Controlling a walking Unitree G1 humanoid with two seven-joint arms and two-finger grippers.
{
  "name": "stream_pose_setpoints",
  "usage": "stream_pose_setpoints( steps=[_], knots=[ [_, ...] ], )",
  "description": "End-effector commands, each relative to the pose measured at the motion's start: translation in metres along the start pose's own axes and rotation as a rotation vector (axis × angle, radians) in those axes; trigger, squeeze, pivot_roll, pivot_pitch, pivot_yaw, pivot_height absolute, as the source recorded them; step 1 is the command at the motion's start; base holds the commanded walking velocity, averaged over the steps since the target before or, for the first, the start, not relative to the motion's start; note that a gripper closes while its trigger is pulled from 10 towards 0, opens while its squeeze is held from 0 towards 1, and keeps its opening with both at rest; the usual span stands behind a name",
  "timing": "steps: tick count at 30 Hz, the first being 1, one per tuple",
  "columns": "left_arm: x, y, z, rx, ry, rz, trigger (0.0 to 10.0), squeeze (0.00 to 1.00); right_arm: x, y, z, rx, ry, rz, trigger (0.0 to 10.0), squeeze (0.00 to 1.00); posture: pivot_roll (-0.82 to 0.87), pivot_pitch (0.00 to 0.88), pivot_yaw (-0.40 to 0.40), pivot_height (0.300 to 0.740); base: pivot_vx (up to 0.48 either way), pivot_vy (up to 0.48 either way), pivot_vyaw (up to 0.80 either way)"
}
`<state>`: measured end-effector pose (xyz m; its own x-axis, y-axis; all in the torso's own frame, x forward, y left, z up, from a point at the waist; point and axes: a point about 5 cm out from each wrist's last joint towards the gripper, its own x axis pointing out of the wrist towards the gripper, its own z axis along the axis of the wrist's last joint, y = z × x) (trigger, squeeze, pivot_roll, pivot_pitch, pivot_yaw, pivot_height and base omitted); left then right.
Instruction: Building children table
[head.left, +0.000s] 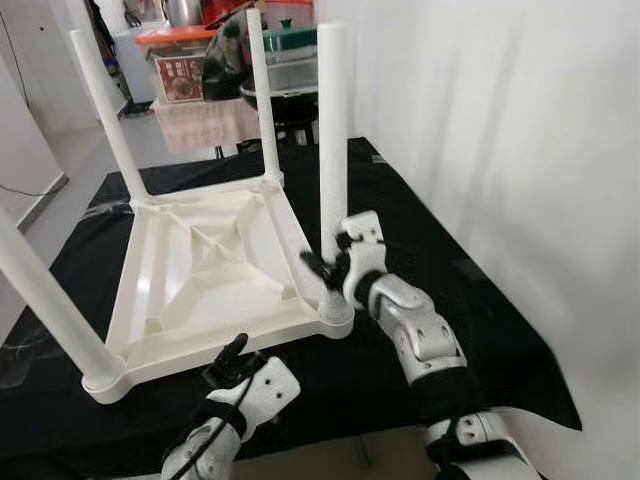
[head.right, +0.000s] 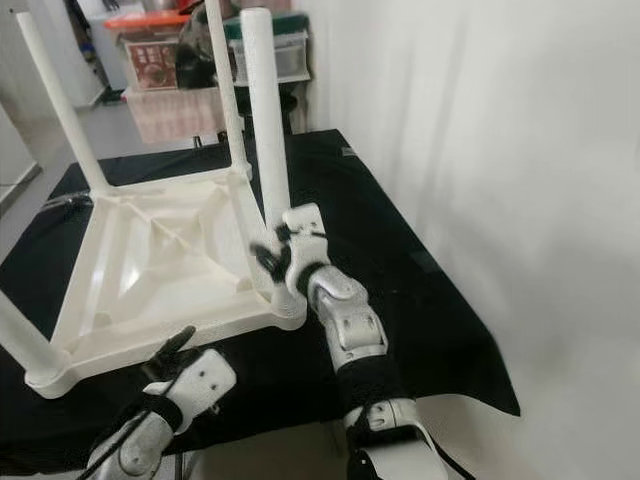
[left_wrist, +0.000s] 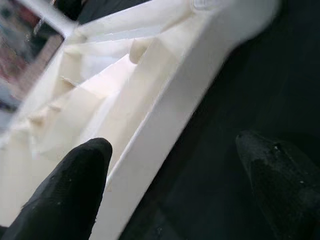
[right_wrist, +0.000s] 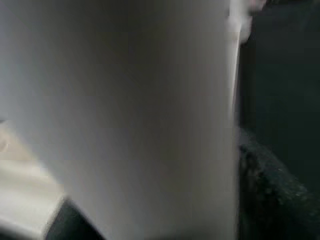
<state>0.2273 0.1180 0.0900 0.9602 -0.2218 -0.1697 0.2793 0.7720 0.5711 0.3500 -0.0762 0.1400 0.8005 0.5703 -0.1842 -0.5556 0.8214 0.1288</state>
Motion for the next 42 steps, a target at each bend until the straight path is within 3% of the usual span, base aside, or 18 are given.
stream_pose_setpoints(
  steps=[1,2,3,4,5,10,12,13,17,18,26,27,28,29,30,31,37,42],
  knots=[
    [-0.001,0.016,0.007,-0.093,-0.049,0.057,10.0,0.00,0.003,0.004,0.019,0.006,-0.054,0.157,10.0,1.00,-0.02,0.000,0.027,0.740,0.000,0.000,0.00],
    [-0.001,0.016,0.007,-0.093,-0.049,0.057,10.0,0.00,0.003,0.004,0.019,0.006,-0.054,0.157,10.0,1.00,-0.02,0.000,0.027,0.740,0.000,0.000,0.00],
    [-0.001,0.026,0.014,-0.191,-0.093,0.102,10.0,0.00,0.001,0.005,0.028,-0.010,-0.076,0.312,10.0,0.89,-0.02,0.000,0.025,0.740,0.000,0.000,0.00],
    [-0.002,0.032,0.018,-0.256,-0.125,0.130,10.0,0.00,-0.001,0.005,0.034,-0.021,-0.089,0.414,10.0,0.89,-0.02,0.000,0.025,0.740,0.000,0.000,0.00],
    [-0.002,0.034,0.018,-0.356,-0.141,0.130,10.0,0.00,-0.003,0.004,0.035,-0.056,-0.068,0.539,10.0,0.00,-0.01,0.000,0.022,0.740,0.000,0.000,0.00],
    [-0.003,0.032,0.015,-0.472,-0.145,0.122,10.0,0.00,-0.006,0.002,0.032,-0.114,-0.016,0.680,10.0,0.00,-0.01,0.000,0.021,0.740,0.000,0.000,0.00],
    [-0.003,0.017,0.014,-0.567,-0.171,0.022,10.0,0.00,-0.004,0.001,0.029,-0.116,0.039,0.754,10.0,0.00,0.00,0.000,0.010,0.740,0.000,0.000,0.00],
    [-0.004,0.010,0.014,-0.581,-0.181,-0.025,10.0,0.00,-0.002,0.001,0.029,-0.097,0.055,0.775,9.5,0.00,0.00,0.000,0.009,0.740,0.000,0.000,0.00],
    [-0.004,0.006,0.014,-0.584,-0.186,-0.053,10.0,0.00,-0.001,0.001,0.028,-0.082,0.061,0.783,9.5,0.00,0.00,0.000,0.009,0.740,0.000,0.000,0.00],
    [-0.003,0.008,0.014,-0.659,-0.210,-0.057,10.0,0.00,0.004,0.001,0.026,-0.061,0.064,0.718,0.0,0.00,0.01,0.000,0.003,0.740,0.000,0.000,0.00],
    [-0.003,0.011,0.014,-0.705,-0.232,-0.060,10.0,0.00,0.008,-0.001,0.018,-0.063,0.082,0.604,0.0,0.00,0.01,0.000,-0.002,0.740,0.000,0.000,0.00],
    [-0.004,0.011,0.015,-0.699,-0.235,-0.060,10.0,0.00,0.009,0.000,0.007,-0.053,0.113,0.508,0.0,0.00,0.01,0.000,-0.012,0.740,0.000,0.000,0.00],
    [-0.004,0.011,0.015,-0.699,-0.235,-0.060,10.0,0.00,0.009,0.000,0.007,-0.053,0.113,0.508,0.0,0.00,0.01,0.000,-0.012,0.740,0.000,0.000,0.00],
    [-0.005,0.012,0.017,-0.698,-0.245,-0.060,10.0,0.00,0.004,0.002,-0.029,0.020,0.175,0.233,0.0,0.00,0.01,0.000,-0.025,0.740,0.000,0.000,0.00],
    [-0.007,0.013,0.017,-0.692,-0.249,-0.065,10.0,0.00,-0.004,0.007,-0.050,0.075,0.197,0.049,0.0,0.00,-0.01,0.000,0.000,0.740,0.000,0.000,0.00],
    [-0.007,0.012,0.017,-0.694,-0.253,-0.083,10.0,0.00,-0.009,0.005,-0.057,0.112,0.189,-0.068,0.0,0.00,-0.02,0.000,0.009,0.740,0.000,0.000,0.00],
    [-0.009,0.009,0.018,-0.721,-0.281,-0.165,10.0,0.00,-0.003,-0.011,-0.043,0.102,0.136,-0.115,0.0,0.00,-0.02,0.000,0.009,0.740,0.000,0.000,0.00],
    [-0.010,0.009,0.018,-0.721,-0.291,-0.174,10.0,0.00,-0.001,-0.014,-0.040,0.092,0.143,-0.124,0.1,0.00,-0.02,0.000,0.005,0.740,0.000,0.000,0.00]
  ],
)
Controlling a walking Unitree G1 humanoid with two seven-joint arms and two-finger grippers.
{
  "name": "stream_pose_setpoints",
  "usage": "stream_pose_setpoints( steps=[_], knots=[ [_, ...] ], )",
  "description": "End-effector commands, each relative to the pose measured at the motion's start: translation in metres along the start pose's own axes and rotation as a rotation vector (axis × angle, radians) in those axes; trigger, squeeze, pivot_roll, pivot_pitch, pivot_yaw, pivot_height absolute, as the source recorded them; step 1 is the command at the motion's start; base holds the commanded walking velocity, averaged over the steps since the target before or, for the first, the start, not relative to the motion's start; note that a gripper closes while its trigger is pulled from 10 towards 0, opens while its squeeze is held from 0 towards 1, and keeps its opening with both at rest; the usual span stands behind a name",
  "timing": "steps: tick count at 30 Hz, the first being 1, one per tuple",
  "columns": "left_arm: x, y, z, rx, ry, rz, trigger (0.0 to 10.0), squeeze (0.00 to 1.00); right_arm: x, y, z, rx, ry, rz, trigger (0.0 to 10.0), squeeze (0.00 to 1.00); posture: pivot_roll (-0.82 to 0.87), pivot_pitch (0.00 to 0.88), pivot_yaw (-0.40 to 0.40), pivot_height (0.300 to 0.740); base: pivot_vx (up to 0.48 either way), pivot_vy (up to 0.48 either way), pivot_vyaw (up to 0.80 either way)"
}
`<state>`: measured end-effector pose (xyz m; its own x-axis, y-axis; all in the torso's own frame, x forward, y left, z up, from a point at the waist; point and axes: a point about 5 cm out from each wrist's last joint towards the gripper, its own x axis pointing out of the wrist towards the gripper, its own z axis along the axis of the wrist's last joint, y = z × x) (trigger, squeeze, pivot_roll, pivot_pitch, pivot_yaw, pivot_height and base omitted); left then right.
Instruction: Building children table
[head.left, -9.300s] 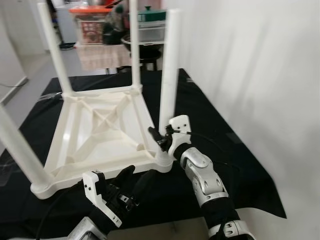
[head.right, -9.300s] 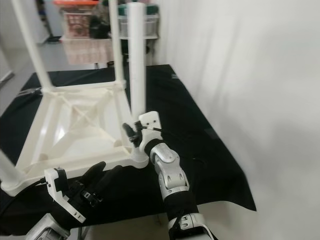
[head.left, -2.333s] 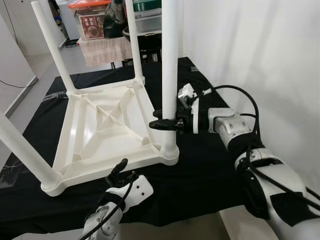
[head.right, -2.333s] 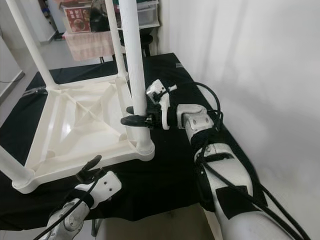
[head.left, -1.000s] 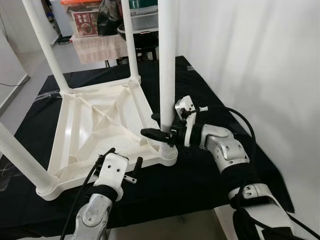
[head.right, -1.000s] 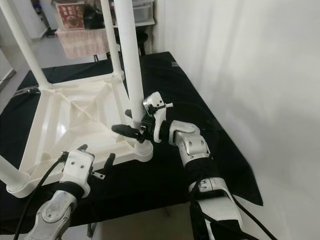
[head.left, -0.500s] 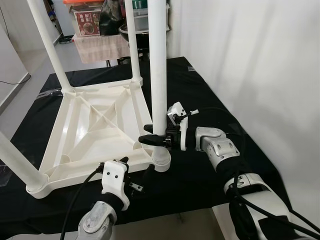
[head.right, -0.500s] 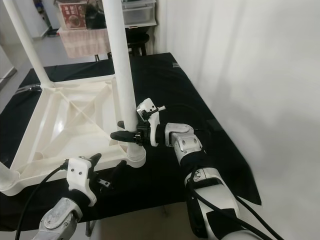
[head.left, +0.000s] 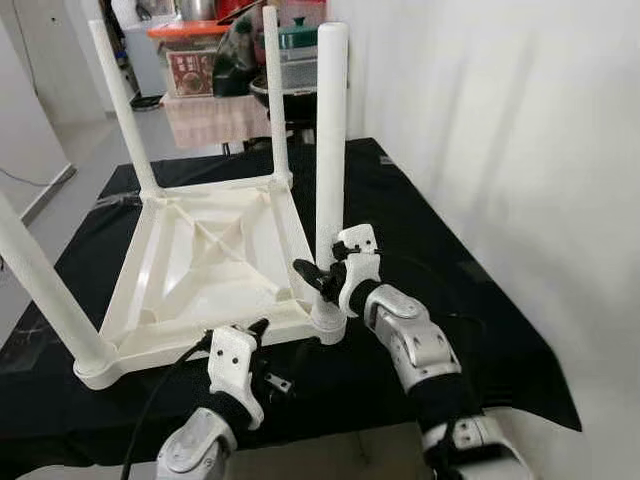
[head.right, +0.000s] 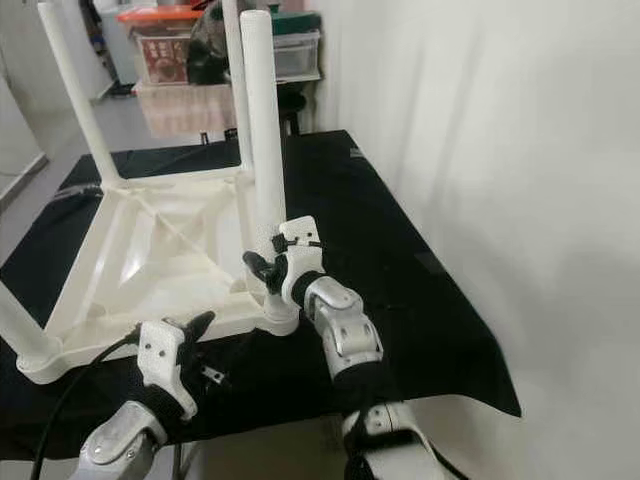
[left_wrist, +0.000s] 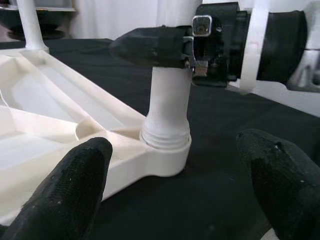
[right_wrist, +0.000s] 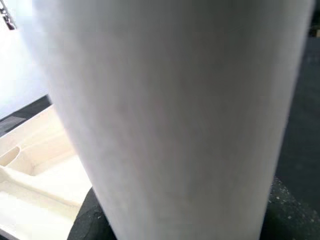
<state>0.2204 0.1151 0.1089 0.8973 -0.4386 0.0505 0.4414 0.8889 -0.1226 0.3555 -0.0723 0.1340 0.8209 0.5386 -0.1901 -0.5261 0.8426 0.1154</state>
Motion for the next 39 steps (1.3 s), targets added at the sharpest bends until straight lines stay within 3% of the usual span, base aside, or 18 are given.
stream_pose_setpoints(
  steps=[1,4,5,8,10,13,15,16,23,24,25,26,33,35,36,37,38,39],
  knots=[
    [-0.001,0.000,0.003,0.001,-0.016,-0.016,10.0,0.00,-0.006,-0.013,-0.032,0.094,0.130,-0.059,10.0,0.00,-0.02,0.000,0.004,0.740,0.000,0.000,0.00],
    [-0.002,-0.001,0.003,0.002,-0.018,-0.020,10.0,0.00,-0.005,-0.013,-0.029,0.093,0.119,-0.037,10.0,0.00,-0.02,0.000,0.004,0.740,0.000,0.000,0.00],
    [-0.003,-0.003,0.003,-0.006,-0.021,-0.030,10.0,0.00,-0.004,-0.012,-0.026,0.091,0.109,0.004,10.0,1.00,-0.01,0.000,0.003,0.740,0.000,0.000,0.00],
    [-0.006,-0.006,0.004,-0.038,-0.029,-0.044,10.0,0.00,-0.001,-0.013,-0.009,0.105,0.059,0.153,10.0,1.00,-0.01,0.000,0.000,0.740,0.000,0.000,0.00],
    [-0.006,-0.006,0.004,-0.038,-0.029,-0.044,10.0,0.00,-0.001,-0.013,-0.009,0.105,0.059,0.153,10.0,1.00,-0.01,0.000,0.000,0.740,0.000,0.000,0.00],
    [-0.006,-0.008,0.004,-0.070,-0.034,-0.073,10.0,0.00,-0.008,-0.014,0.024,0.046,-0.024,0.419,10.0,1.00,-0.01,0.000,-0.004,0.740,0.000,0.000,0.00],
    [-0.005,-0.008,0.003,-0.076,-0.036,-0.076,10.0,0.00,-0.010,-0.013,0.028,0.020,-0.027,0.478,10.0,1.00,-0.01,0.000,-0.004,0.740,0.000,0.000,0.00],
    [-0.004,-0.008,0.003,-0.081,-0.038,-0.079,10.0,0.00,-0.011,-0.013,0.031,-0.017,-0.025,0.555,10.0,0.00,0.00,0.000,-0.009,0.740,0.000,0.000,0.00],
    [-0.003,-0.007,0.003,-0.101,-0.049,-0.078,10.0,0.00,-0.011,-0.012,0.029,-0.075,0.051,0.733,10.0,0.00,0.01,0.000,-0.018,0.740,0.000,0.000,0.00],
    [-0.003,-0.007,0.003,-0.103,-0.050,-0.077,10.0,0.00,-0.009,-0.013,0.028,-0.069,0.059,0.715,3.3,0.00,0.01,0.000,-0.018,0.740,0.000,0.000,0.00],
    [-0.003,-0.007,0.003,-0.103,-0.050,-0.077,10.0,0.00,-0.009,-0.013,0.028,-0.069,0.059,0.715,3.3,0.00,0.01,0.000,-0.018,0.740,0.000,0.000,0.00],
    [-0.003,-0.006,0.002,-0.108,-0.053,-0.075,10.0,0.00,-0.008,-0.014,0.026,-0.059,0.066,0.706,0.0,0.00,0.01,0.000,-0.020,0.740,0.000,0.000,0.00],
    [-0.003,-0.006,0.002,-0.114,-0.056,-0.074,10.0,0.00,-0.008,-0.015,0.022,-0.045,0.073,0.690,0.0,0.00,0.01,0.000,-0.019,0.740,0.000,0.000,0.00],
    [-0.005,-0.006,0.003,-0.115,-0.060,-0.079,10.0,0.00,-0.016,-0.017,0.008,0.020,0.063,0.635,0.0,0.00,0.01,0.000,-0.020,0.740,0.000,0.000,0.00],
    [-0.006,-0.006,0.003,-0.116,-0.062,-0.081,10.0,0.00,-0.010,-0.015,-0.010,0.014,0.094,0.384,0.0,0.00,0.00,0.000,-0.022,0.740,0.000,0.000,0.00],
    [-0.006,-0.006,0.003,-0.116,-0.062,-0.081,10.0,0.00,-0.010,-0.015,-0.010,0.014,0.094,0.384,0.0,0.00,0.00,0.000,-0.022,0.740,0.000,0.000,0.00],
    [-0.007,-0.006,0.004,-0.116,-0.063,-0.083,10.0,0.00,-0.008,-0.015,-0.021,0.000,0.114,0.197,0.0,0.00,0.00,0.000,-0.022,0.740,0.000,0.000,0.00],
    [-0.007,-0.005,0.004,-0.116,-0.063,-0.084,10.0,0.00,-0.013,-0.003,-0.035,0.077,0.140,0.076,0.0,0.00,-0.01,0.000,-0.016,0.740,0.000,0.000,0.00]
  ],
)
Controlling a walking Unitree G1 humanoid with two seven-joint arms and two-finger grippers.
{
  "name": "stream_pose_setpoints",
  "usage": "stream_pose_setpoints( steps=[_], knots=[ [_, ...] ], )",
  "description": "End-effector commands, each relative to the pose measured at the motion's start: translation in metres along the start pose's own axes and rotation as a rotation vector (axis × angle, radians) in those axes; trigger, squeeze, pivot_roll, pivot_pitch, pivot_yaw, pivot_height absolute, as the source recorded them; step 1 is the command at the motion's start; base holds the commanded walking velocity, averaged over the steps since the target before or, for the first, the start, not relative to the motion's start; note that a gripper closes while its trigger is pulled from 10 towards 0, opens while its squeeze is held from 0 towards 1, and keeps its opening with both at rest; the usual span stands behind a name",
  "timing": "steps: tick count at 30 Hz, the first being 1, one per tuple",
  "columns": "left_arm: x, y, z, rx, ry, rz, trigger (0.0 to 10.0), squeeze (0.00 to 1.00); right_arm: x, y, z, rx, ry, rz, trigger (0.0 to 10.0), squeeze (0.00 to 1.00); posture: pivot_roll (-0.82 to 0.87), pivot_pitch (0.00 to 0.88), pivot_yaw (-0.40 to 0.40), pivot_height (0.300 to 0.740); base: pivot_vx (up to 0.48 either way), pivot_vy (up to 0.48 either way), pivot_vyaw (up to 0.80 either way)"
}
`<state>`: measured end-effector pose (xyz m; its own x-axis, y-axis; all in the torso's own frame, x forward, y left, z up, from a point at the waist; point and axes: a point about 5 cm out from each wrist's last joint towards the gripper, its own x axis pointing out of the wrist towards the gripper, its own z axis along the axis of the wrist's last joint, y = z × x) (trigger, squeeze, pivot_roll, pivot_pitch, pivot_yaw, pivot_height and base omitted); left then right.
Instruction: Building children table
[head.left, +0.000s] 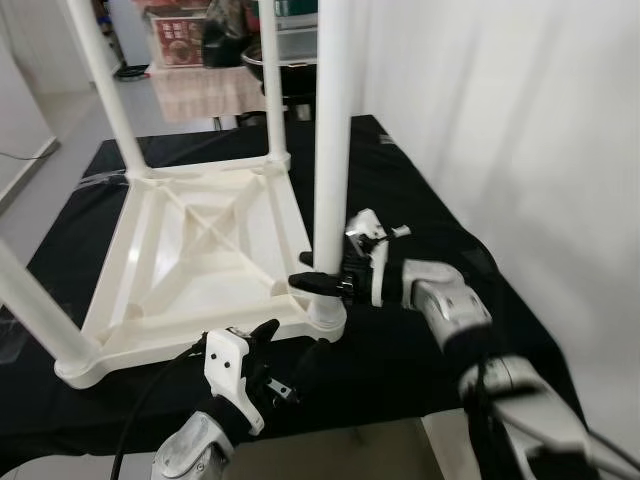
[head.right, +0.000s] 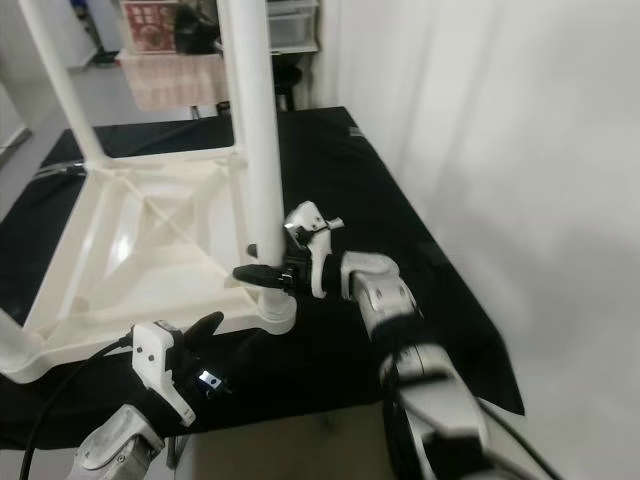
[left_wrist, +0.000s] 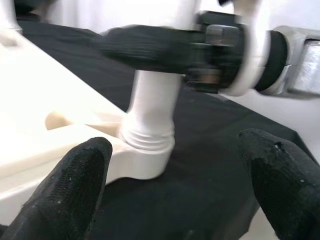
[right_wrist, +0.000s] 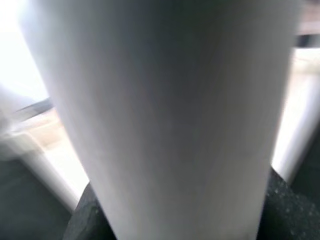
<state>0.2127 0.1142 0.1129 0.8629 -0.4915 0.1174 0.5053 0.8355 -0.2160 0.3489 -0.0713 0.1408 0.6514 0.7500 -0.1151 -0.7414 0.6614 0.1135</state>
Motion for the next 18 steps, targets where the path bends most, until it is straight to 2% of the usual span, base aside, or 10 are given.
stream_pose_setpoints(
  steps=[1,3,7,8,11,12,13,14,17,18],
  knots=[
    [-0.001,-0.001,0.000,-0.015,-0.008,-0.010,10.0,0.00,-0.010,-0.004,-0.040,0.143,0.169,-0.201,0.0,0.00,-0.01,0.000,-0.016,0.740,0.000,0.000,0.00],
    [-0.001,0.001,0.000,-0.016,-0.006,-0.013,10.0,0.00,-0.015,0.014,-0.054,0.210,0.191,-0.257,0.0,0.00,-0.02,0.000,0.002,0.740,0.000,0.000,0.00],
    [0.000,0.001,-0.001,-0.018,0.000,-0.024,10.0,0.00,-0.015,0.005,-0.056,0.152,0.196,-0.254,0.0,0.00,-0.01,0.000,-0.005,0.740,0.000,0.000,0.00],
    [0.000,0.002,-0.001,-0.016,0.004,-0.029,10.0,0.00,-0.011,-0.005,-0.049,0.116,0.178,-0.264,0.0,0.00,-0.01,0.000,-0.003,0.740,0.000,0.000,0.00],
    [0.000,0.003,-0.001,-0.014,0.000,-0.015,10.0,0.00,-0.006,-0.003,-0.041,0.131,0.166,-0.281,0.0,0.00,-0.01,0.000,0.000,0.740,0.000,0.000,0.00],
    [-0.001,0.003,-0.001,-0.012,0.000,-0.012,10.0,0.00,-0.005,-0.001,-0.038,0.135,0.167,-0.297,10.0,0.00,-0.01,0.000,0.001,0.740,0.000,0.000,0.00],
    [-0.001,0.003,-0.001,-0.011,0.000,-0.011,10.0,0.00,-0.005,0.001,-0.036,0.137,0.168,-0.310,10.0,0.00,-0.01,0.000,0.000,0.740,0.000,0.000,0.00],
    [-0.001,0.003,-0.001,-0.011,0.001,-0.012,10.0,0.00,-0.004,0.003,-0.033,0.139,0.157,-0.286,10.0,0.11,0.00,0.000,0.000,0.740,0.000,0.000,0.00],
    [-0.001,0.003,-0.001,-0.012,0.001,-0.013,10.0,0.00,-0.005,0.006,-0.029,0.145,0.147,-0.261,10.0,0.11,0.00,0.000,0.000,0.740,0.000,0.000,0.00],
    [-0.002,0.002,-0.001,-0.012,0.001,-0.016,10.0,0.00,-0.003,0.007,-0.023,0.111,0.128,-0.174,10.0,1.00,0.00,0.000,0.001,0.740,0.000,0.000,0.00]
  ],
)
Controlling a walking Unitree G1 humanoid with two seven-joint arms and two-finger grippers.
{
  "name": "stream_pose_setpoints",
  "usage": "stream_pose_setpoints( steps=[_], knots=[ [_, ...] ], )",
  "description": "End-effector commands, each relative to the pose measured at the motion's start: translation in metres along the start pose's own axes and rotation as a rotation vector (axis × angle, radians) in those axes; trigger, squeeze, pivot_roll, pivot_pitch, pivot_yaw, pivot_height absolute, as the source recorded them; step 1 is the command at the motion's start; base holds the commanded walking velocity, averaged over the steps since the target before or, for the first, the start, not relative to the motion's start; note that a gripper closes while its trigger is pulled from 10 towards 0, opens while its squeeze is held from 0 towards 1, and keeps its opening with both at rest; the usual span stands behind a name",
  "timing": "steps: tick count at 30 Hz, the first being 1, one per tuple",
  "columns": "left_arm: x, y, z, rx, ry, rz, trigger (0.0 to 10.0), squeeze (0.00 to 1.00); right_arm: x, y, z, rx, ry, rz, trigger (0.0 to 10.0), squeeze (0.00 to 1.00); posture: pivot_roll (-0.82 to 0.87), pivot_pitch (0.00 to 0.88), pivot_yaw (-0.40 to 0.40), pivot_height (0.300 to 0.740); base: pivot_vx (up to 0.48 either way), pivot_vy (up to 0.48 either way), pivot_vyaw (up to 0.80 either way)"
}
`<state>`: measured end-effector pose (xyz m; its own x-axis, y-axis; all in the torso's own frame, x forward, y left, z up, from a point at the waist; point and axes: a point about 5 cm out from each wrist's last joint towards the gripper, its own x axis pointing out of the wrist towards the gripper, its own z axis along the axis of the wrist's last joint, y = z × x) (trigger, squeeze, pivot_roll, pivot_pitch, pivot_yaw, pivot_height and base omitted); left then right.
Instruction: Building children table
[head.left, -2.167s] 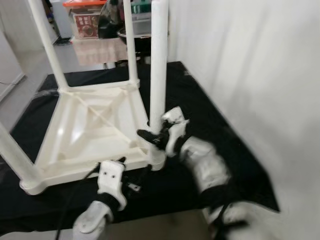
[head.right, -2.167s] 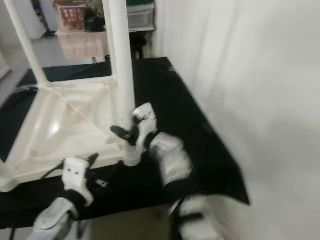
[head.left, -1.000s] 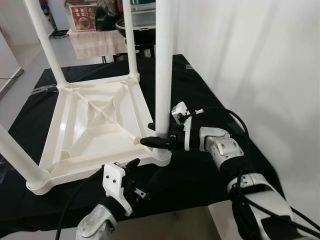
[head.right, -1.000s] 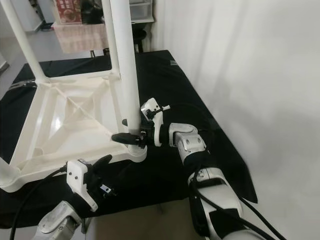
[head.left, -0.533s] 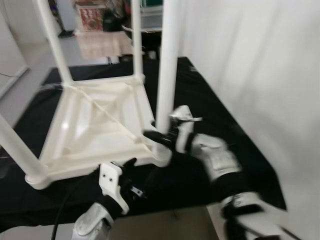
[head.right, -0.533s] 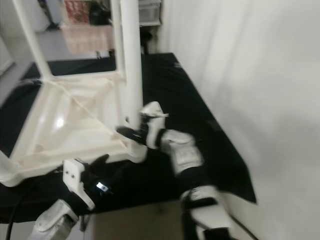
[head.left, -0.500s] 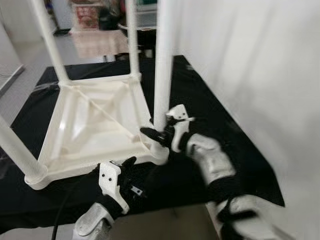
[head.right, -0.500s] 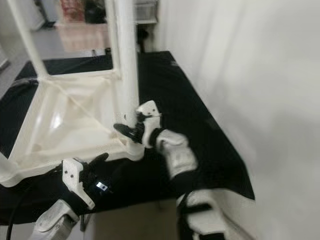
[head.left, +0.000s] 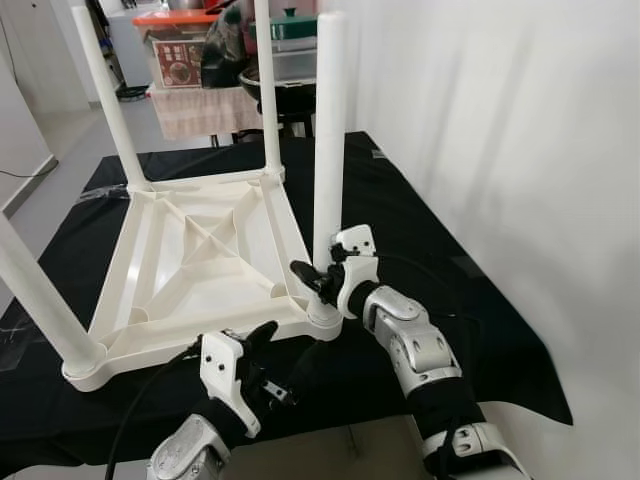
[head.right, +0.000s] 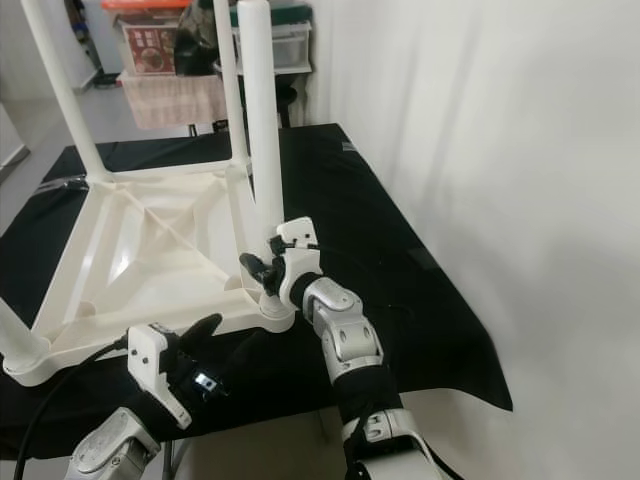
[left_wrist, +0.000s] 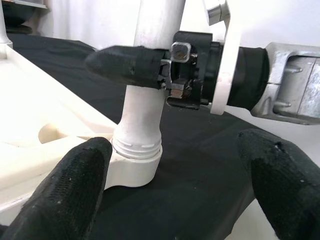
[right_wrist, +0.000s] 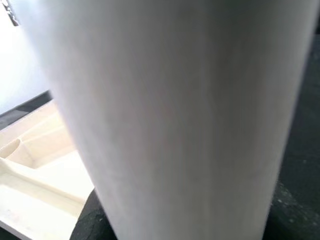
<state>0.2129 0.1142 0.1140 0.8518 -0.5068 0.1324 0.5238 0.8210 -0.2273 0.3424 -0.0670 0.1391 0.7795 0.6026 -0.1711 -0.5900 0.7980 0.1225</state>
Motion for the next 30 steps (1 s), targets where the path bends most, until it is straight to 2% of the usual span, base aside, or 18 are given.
stream_pose_setpoints(
  steps=[1,4,6,7,8,15,19,21,22,23,24,30],
  knots=[
    [-0.002,0.002,-0.002,0.003,0.012,0.006,10.0,0.00,-0.002,-0.002,-0.020,0.063,0.102,0.026,10.0,1.00,0.00,0.000,0.001,0.740,0.000,0.000,0.00],
    [-0.004,0.000,-0.003,0.007,0.013,-0.005,10.0,0.00,0.000,-0.020,-0.001,-0.021,0.059,0.184,10.0,1.00,0.00,0.000,0.002,0.740,0.000,0.000,0.00],
    [-0.004,0.000,-0.003,0.007,0.013,-0.005,10.0,0.00,0.000,-0.020,-0.001,-0.021,0.059,0.184,10.0,1.00,0.00,0.000,0.002,0.740,0.000,0.000,0.00],
    [-0.003,0.000,-0.002,0.008,0.012,-0.007,10.0,0.00,-0.001,-0.027,0.005,-0.025,0.048,0.230,10.0,0.88,0.00,0.000,0.002,0.740,0.000,0.000,0.00],
    [-0.003,-0.002,-0.002,0.015,0.012,-0.014,10.0,0.00,-0.002,-0.040,0.011,-0.038,0.036,0.278,10.0,0.00,0.00,0.000,-0.003,0.740,0.000,0.000,0.00],
    [-0.007,-0.005,0.000,0.003,-0.001,-0.017,10.0,0.00,-0.004,-0.052,0.013,-0.006,0.042,0.285,10.0,0.00,0.02,0.000,-0.011,0.740,0.000,0.000,0.00],
    [-0.014,-0.006,-0.002,-0.033,0.000,-0.004,10.0,0.00,-0.007,-0.050,0.020,0.004,0.027,0.413,10.0,0.00,0.02,0.000,-0.013,0.740,0.000,0.000,0.00],
    [-0.014,-0.006,-0.002,-0.033,0.000,-0.004,10.0,0.00,-0.007,-0.050,0.020,0.004,0.027,0.413,10.0,0.00,0.02,0.000,-0.013,0.740,0.000,0.000,0.00],
    [-0.015,-0.007,-0.002,-0.034,0.002,-0.004,10.0,0.00,-0.009,-0.048,0.023,-0.001,0.026,0.477,8.1,0.00,0.03,0.000,-0.014,0.740,0.000,0.000,0.00],
    [-0.015,-0.007,-0.003,-0.030,0.004,-0.006,10.0,0.00,-0.010,-0.047,0.027,0.002,0.024,0.554,3.3,0.00,0.03,0.000,-0.013,0.740,0.000,0.000,0.00],
    [-0.014,-0.007,-0.004,-0.029,0.006,-0.009,10.0,0.00,-0.013,-0.047,0.032,0.002,0.021,0.643,0.0,0.00,0.03,0.000,-0.012,0.740,0.000,0.000,0.00],
    [-0.012,-0.006,-0.004,-0.041,0.009,-0.009,10.0,0.00,-0.014,-0.048,0.034,-0.009,0.006,0.666,0.0,0.00,0.03,0.000,-0.013,0.740,0.000,0.000,0.00]
  ],
)
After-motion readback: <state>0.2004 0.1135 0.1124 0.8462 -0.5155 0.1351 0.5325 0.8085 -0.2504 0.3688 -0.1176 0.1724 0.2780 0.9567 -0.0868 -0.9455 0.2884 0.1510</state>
